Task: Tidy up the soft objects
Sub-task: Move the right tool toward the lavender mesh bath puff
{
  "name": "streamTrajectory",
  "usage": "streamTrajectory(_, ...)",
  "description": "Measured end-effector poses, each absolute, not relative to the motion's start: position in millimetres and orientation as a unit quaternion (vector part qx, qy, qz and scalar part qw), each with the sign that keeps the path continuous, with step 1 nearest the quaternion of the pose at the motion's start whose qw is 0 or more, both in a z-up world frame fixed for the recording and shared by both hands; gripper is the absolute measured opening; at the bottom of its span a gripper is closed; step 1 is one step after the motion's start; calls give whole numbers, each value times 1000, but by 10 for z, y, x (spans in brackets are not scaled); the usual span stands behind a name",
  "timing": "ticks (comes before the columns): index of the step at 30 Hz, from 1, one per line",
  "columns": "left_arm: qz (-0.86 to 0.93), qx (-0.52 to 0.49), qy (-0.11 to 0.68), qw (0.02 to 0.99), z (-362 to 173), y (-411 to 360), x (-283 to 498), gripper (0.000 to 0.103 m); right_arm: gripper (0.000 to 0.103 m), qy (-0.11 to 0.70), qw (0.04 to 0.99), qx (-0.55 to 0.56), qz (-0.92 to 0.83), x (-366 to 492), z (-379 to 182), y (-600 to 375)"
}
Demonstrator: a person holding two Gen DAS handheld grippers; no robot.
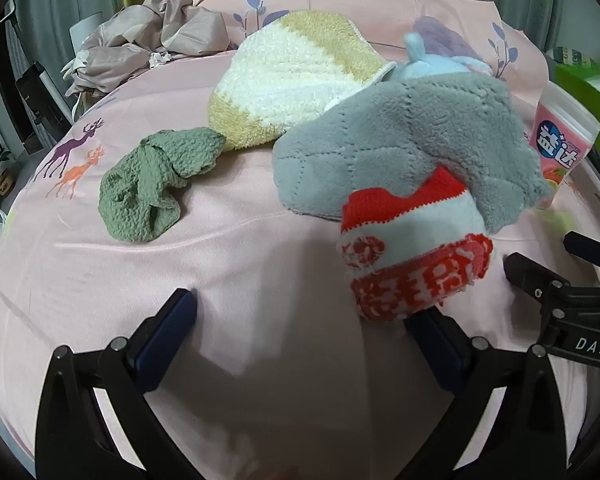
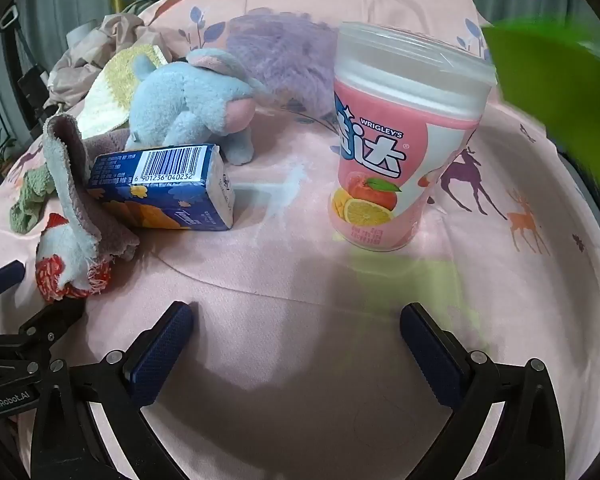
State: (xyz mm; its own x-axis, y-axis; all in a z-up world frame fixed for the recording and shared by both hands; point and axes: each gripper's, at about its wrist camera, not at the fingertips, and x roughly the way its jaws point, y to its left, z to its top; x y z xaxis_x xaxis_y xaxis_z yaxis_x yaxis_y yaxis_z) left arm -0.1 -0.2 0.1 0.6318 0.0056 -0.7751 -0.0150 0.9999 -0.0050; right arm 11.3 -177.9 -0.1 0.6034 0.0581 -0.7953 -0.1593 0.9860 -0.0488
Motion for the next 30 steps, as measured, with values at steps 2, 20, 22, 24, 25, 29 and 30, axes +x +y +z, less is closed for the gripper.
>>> streamTrajectory(2, 6, -5, 430, 903, 0, -4, -1, 102, 103, 441, 893, -57, 61, 114, -2, -1779)
streamTrajectory(20, 5, -8, 433, 901, -16, 23, 5, 102, 103, 441, 893, -56, 62, 115, -3, -1790)
streamTrajectory(22, 6, -8, 434, 901, -29, 10, -27, 102, 103, 441, 893, -57, 62, 113, -2, -1783)
streamTrajectory(24, 6, -8, 435, 901, -28, 25, -4, 102, 103, 442, 893, -59, 61, 116, -2, -1779)
streamTrajectory(25, 6, -8, 434, 901, -25, 35, 7, 102, 103, 441, 894, -58, 61, 117, 3, -1791)
streamTrajectory(29, 18, -10, 451, 893, -23, 13, 24, 102, 103, 444, 892, -61, 55, 141, 11, -1789)
streamTrajectory(30, 21, -13, 459, 888, -16, 12, 27, 102, 103, 445, 892, -60, 54, 126, 7, -1760)
